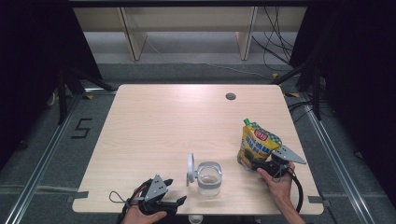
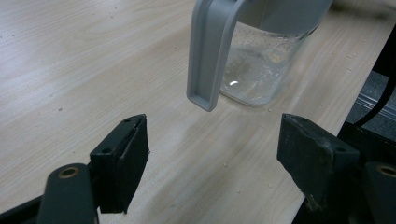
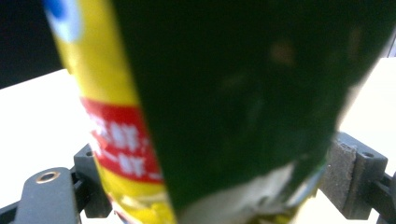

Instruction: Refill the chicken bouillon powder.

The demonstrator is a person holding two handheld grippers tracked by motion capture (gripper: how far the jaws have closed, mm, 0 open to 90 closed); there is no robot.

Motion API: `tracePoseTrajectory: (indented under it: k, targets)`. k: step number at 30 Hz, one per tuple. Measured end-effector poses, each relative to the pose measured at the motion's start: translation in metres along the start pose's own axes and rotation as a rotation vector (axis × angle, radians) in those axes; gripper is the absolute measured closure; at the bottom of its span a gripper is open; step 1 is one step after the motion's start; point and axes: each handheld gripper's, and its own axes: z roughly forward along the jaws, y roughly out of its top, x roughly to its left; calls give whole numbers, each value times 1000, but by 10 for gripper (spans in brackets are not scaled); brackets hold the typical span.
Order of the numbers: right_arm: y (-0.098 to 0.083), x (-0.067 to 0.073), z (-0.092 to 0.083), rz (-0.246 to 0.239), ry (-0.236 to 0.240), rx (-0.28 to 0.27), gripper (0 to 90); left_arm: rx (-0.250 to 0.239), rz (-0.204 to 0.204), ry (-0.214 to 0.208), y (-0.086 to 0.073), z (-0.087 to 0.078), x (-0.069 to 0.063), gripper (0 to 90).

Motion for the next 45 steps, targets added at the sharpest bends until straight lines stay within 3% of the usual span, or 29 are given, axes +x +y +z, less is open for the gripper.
tracePoseTrajectory:
  k: [3,4,6,9,10,11,12,13,14,18,19,22,23,24,28,33,35,38,45]
  targets:
    - [0,-1,0,-15,-13,-10,212,3,-3,-1,0,0,0,246]
    - [0,3,0,33,3,18,253,1,-3,-1,0,0,0,246]
    - [0,1,1,-19,35,-16,320,1,-1,-2,0,0,0,246]
    - [2,3,1,-28,20,9,350,1,-1,-4,0,-1,-1,247]
    - [3,2,-1,-37,52,22,361,-3,-5,-4,0,-1,-1,247]
    - [4,4,0,-32,17,20,369,-9,-11,-6,0,0,-1,248]
    - [4,8,-1,-10,13,43,376,0,-2,1,1,-1,-1,248]
    - [5,9,-1,-43,16,32,389,15,12,5,1,-2,0,248]
    - [6,11,-1,-63,21,31,392,-11,-12,-11,1,-1,-1,248]
    - [13,15,-3,-172,20,53,404,-2,2,-1,1,-3,1,248]
    - [13,21,-6,-124,24,72,407,-10,-9,1,1,-3,0,248]
    - [19,20,-13,-206,21,72,420,-13,-1,-1,2,-5,1,248]
    - [20,23,-16,-182,18,72,420,-14,14,-1,2,-5,2,248]
    - [23,24,-21,-190,10,67,421,-5,26,3,3,-6,2,248]
    - [37,29,-40,-261,-27,33,421,-10,23,5,2,-6,2,248]
    - [50,38,-60,-350,-18,8,421,-14,19,2,2,-5,3,247]
    - [55,45,-68,-437,-12,23,421,-13,7,4,2,-5,2,247]
    - [56,54,-76,-475,0,46,422,-13,-4,6,2,-5,1,244]
    - [55,71,-86,-650,25,142,422,-12,-2,9,2,-5,3,238]
